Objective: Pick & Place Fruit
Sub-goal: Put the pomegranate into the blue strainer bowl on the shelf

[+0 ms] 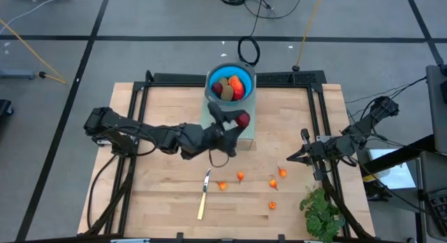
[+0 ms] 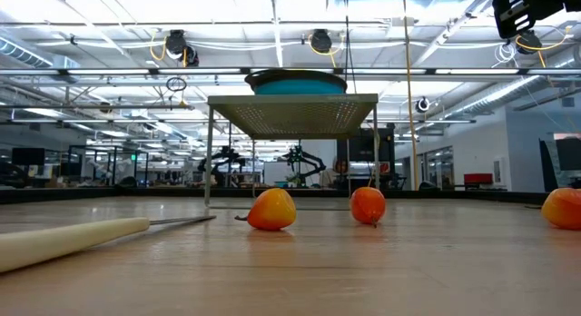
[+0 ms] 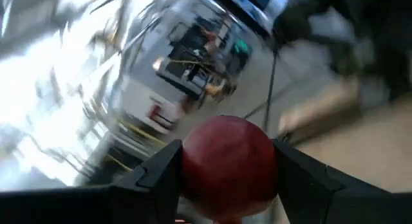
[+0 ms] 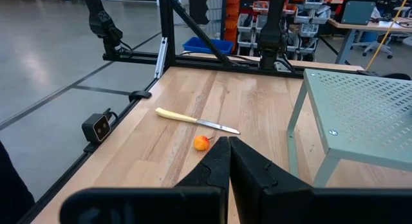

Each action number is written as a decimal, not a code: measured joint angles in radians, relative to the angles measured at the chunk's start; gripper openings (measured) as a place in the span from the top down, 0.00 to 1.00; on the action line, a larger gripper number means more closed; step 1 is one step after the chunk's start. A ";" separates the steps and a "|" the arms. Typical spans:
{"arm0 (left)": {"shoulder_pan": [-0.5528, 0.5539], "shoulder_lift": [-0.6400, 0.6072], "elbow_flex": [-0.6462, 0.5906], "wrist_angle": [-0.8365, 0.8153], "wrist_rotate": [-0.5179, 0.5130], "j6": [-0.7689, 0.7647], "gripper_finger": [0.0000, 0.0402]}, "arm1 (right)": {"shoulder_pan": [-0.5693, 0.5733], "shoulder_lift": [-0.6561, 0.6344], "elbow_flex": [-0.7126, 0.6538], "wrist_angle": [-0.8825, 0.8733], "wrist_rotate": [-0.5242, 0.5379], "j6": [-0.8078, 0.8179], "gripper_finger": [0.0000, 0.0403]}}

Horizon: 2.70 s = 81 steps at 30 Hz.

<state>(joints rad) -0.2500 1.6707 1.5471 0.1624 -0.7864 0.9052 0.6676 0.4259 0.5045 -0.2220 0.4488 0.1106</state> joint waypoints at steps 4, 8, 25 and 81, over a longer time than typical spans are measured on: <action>0.016 0.000 0.000 0.082 0.001 -0.367 0.49 | 0.000 0.000 0.000 0.000 0.000 0.000 1.00; 0.037 0.000 0.000 0.061 0.058 -0.654 0.48 | 0.000 0.000 0.000 0.000 0.000 0.000 1.00; 0.231 0.000 0.000 0.070 0.888 -1.207 0.48 | 0.000 0.000 0.000 -0.042 0.000 -0.003 1.00; 0.455 0.001 0.052 -0.511 0.448 -0.974 0.49 | 0.000 0.000 0.000 -0.045 0.001 0.001 1.00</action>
<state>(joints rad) 0.2054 1.6716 1.5992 -0.3489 -0.3384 -0.0684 0.6674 0.4255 0.5045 -0.2668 0.4493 0.1112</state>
